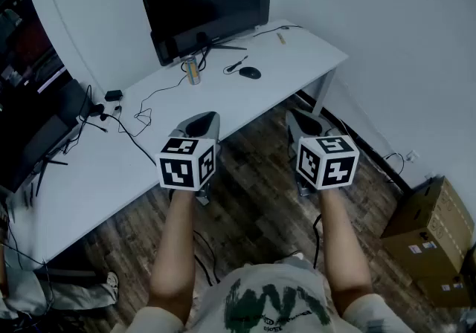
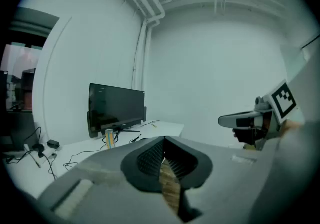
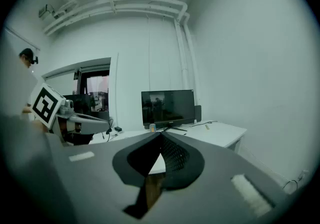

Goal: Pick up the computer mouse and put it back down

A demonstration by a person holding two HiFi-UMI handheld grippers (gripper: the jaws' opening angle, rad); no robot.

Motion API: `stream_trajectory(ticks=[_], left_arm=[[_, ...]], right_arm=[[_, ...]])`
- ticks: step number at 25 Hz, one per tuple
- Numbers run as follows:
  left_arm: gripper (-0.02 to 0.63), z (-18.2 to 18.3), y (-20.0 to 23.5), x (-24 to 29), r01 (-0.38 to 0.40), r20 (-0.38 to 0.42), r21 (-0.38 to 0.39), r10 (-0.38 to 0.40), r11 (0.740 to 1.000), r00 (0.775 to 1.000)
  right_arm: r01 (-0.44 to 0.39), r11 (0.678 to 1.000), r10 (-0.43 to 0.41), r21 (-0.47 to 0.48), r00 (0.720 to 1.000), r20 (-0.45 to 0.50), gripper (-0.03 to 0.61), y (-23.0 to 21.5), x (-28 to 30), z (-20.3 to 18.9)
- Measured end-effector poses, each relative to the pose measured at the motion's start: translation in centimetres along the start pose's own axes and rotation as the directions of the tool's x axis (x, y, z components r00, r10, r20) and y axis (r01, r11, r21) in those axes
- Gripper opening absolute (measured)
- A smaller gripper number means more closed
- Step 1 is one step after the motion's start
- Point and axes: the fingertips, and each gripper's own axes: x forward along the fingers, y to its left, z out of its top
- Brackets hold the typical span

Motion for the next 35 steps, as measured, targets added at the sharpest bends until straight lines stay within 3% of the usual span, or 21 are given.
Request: stream_trajectory(ticks=[9,19,35], left_arm=[[0.003,0.0,0.7,0.4,0.0,0.001,0.008,0.0,1.0,1.0],[0.003,0.2,0.9,3.1,-0.012,-0.016,0.01,0.013,1.0,1.0],[0.003,3.3,0.7,15.1,-0.131,-0.025,-0.029,0.13,0.991,0.991]], right_arm=[[0.004,1.0,-0.004,0.006,1.0,-0.001,0.002,0.1,0.9,-0.2],[-0.044,0.999,0.044,0.005,0.998,-0.033,0.08,-1.3,3.2,-0.7],[-0.224,0.974,0.221,-0.014,0.968,-0.118,0.215,-10.7,11.8,0.0]])
